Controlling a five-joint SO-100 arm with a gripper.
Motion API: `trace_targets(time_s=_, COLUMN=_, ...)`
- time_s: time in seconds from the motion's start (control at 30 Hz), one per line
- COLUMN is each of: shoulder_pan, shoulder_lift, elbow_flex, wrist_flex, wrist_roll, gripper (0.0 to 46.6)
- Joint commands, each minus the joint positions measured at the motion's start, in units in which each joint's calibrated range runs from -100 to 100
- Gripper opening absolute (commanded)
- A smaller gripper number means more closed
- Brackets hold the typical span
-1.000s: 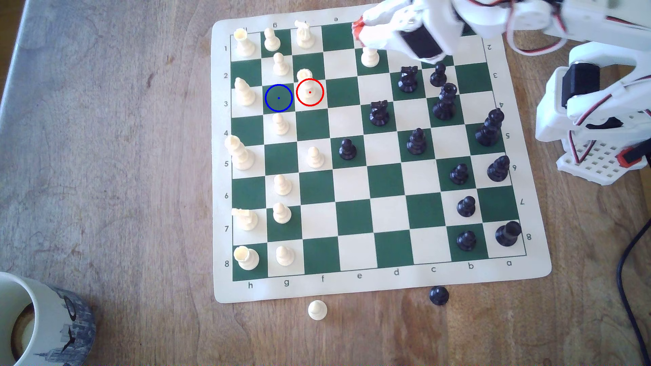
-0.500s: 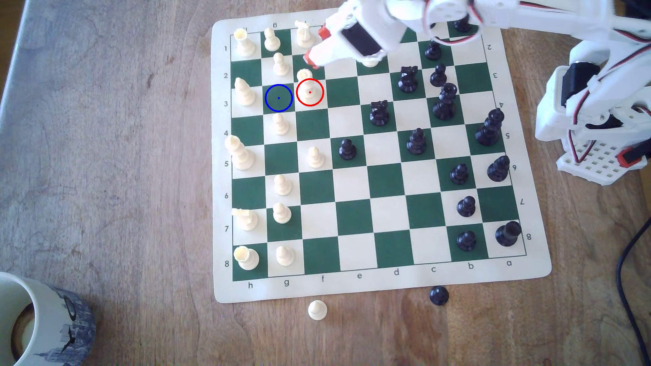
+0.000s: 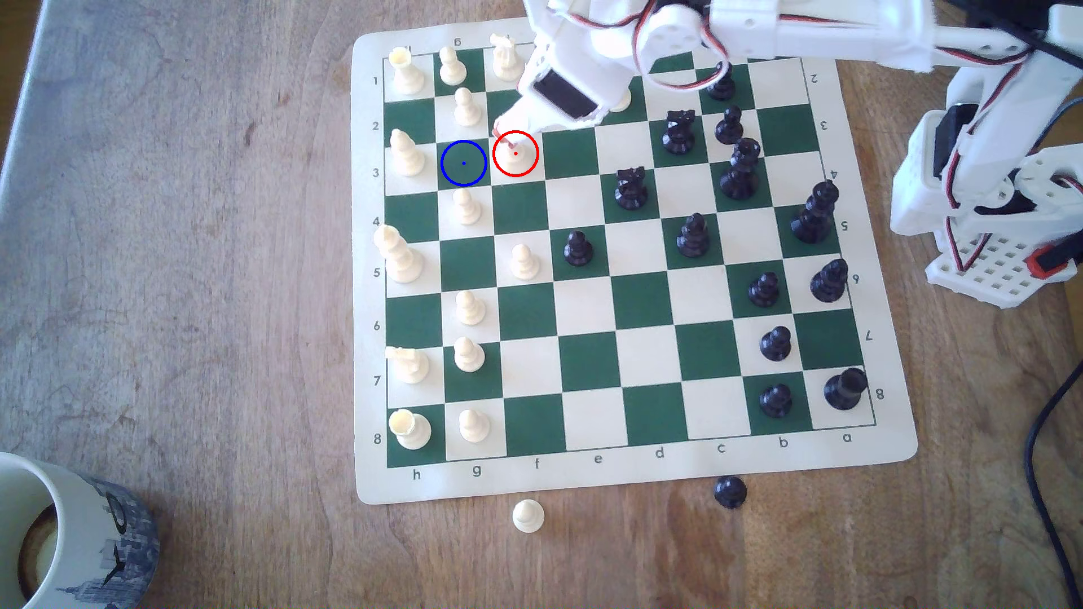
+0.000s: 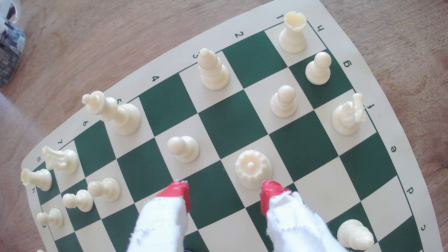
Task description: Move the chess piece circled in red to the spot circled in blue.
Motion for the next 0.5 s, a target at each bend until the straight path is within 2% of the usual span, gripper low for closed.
trace_targets(time_s=0.0, shoulder_pan=0.1, shoulder_lift=1.8, elbow_flex=-6.3, wrist_flex=-0.7, wrist_roll=0.1, gripper=15.7)
trace_targets(time_s=0.47, shoulder_pan=-0.1, shoulder_lift=7.5, elbow_flex=-7.1, wrist_flex=-1.3, wrist_roll=0.4, gripper=15.8)
